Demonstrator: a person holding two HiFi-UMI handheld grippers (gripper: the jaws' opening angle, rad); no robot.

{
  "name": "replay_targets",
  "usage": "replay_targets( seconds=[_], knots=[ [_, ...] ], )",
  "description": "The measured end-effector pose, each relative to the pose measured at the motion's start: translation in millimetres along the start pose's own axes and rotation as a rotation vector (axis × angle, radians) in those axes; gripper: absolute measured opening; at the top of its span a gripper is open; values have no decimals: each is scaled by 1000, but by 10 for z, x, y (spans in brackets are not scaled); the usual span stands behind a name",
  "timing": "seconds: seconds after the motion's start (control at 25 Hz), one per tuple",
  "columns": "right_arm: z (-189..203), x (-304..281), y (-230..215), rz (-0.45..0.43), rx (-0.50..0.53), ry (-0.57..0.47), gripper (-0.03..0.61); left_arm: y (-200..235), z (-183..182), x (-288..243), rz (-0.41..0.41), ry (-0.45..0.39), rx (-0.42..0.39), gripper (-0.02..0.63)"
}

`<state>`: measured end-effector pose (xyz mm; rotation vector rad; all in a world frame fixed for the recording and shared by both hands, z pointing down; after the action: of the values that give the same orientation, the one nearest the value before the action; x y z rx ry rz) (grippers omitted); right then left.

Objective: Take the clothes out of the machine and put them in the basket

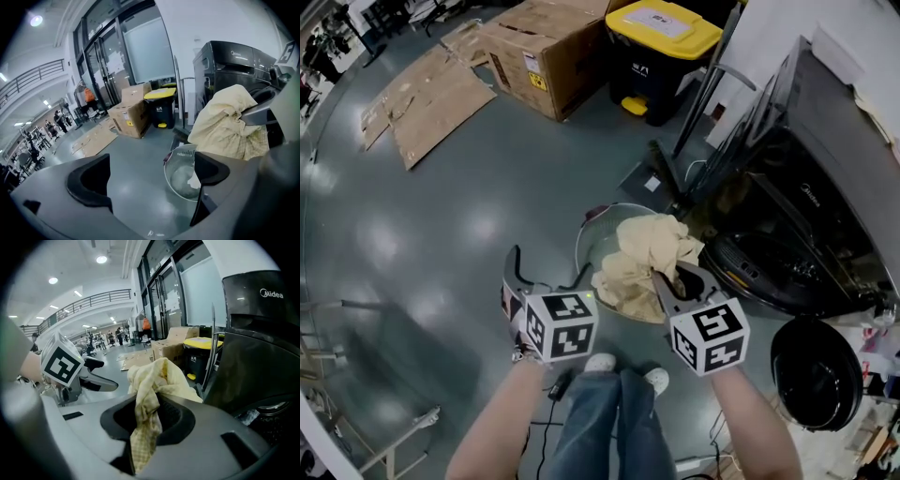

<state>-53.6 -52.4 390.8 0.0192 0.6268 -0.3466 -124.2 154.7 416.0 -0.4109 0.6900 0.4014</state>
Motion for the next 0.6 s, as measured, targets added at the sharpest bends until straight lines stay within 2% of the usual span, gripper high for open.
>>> replay_targets(
  seconds=[0.16, 0.4, 0.6],
  knots=[
    [-146, 77, -13, -42, 1, -74, 67, 10, 7, -17, -7, 4, 9, 566],
    [-684, 408, -72, -58, -2, -188, 67, 70, -28, 5, -22, 1, 24, 566],
    [-989, 599, -123, -61, -29, -216, 67, 106, -132, -50, -30, -24, 59, 566]
  ],
)
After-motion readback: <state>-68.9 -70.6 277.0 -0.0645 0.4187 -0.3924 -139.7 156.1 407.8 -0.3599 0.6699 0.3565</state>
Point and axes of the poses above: the fingertips, and each gripper's own axes: x backward along the fingers, y to its left, z out of its underside, the point moved 8 cm from there along x, backward along the fingers, and after that the axes turned 1 degree about -y, right-handed, at the moved point
